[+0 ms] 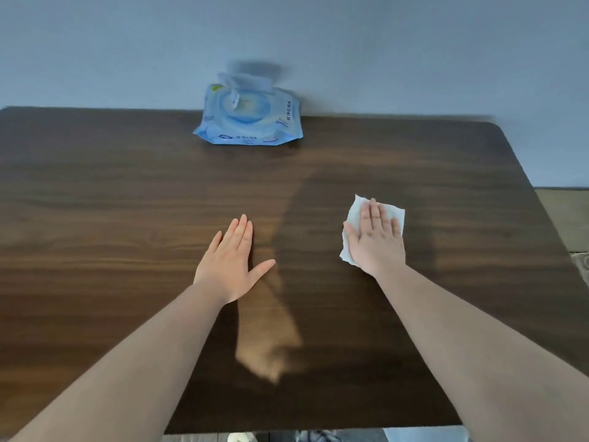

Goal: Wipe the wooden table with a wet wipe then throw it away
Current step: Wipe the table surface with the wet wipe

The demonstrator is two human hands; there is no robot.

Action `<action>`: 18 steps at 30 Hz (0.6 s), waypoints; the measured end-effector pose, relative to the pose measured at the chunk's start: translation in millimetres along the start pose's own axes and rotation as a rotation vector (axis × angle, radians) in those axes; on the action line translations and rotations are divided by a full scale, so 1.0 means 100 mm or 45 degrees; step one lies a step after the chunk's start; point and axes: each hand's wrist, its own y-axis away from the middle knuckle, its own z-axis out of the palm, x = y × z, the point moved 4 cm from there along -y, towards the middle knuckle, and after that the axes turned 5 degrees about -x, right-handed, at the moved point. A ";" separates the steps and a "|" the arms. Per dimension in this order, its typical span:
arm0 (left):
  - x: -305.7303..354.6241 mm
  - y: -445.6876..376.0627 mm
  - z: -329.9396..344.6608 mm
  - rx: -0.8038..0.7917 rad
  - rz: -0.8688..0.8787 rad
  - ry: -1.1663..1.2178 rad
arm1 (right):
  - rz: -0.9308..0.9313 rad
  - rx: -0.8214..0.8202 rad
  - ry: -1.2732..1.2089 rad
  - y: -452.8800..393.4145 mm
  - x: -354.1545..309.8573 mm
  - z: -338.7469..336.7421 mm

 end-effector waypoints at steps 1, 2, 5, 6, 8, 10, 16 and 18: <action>-0.23 0.10 0.00 0.013 -0.054 0.010 | -0.074 -0.017 0.016 0.00 -0.32 0.04; -0.46 0.21 0.00 0.022 -0.114 0.020 | -0.148 -0.034 0.036 0.00 -0.64 0.08; -1.19 0.61 0.06 0.029 -0.318 0.046 | -0.344 -0.069 0.088 0.06 -1.59 0.24; -1.42 0.77 0.09 0.024 -0.393 0.052 | -0.400 -0.071 0.100 0.09 -1.89 0.29; -1.88 1.09 0.18 0.016 -0.549 0.073 | -0.499 -0.071 0.126 0.17 -2.45 0.41; -2.28 1.43 0.29 0.012 -0.700 0.105 | -0.594 -0.075 0.152 0.25 -2.97 0.53; -2.95 2.01 0.55 0.035 -0.882 0.229 | -0.892 -0.041 0.156 0.62 -4.43 0.83; -2.98 1.99 0.58 0.069 -0.857 0.260 | -0.987 -0.032 0.148 0.74 -4.86 0.92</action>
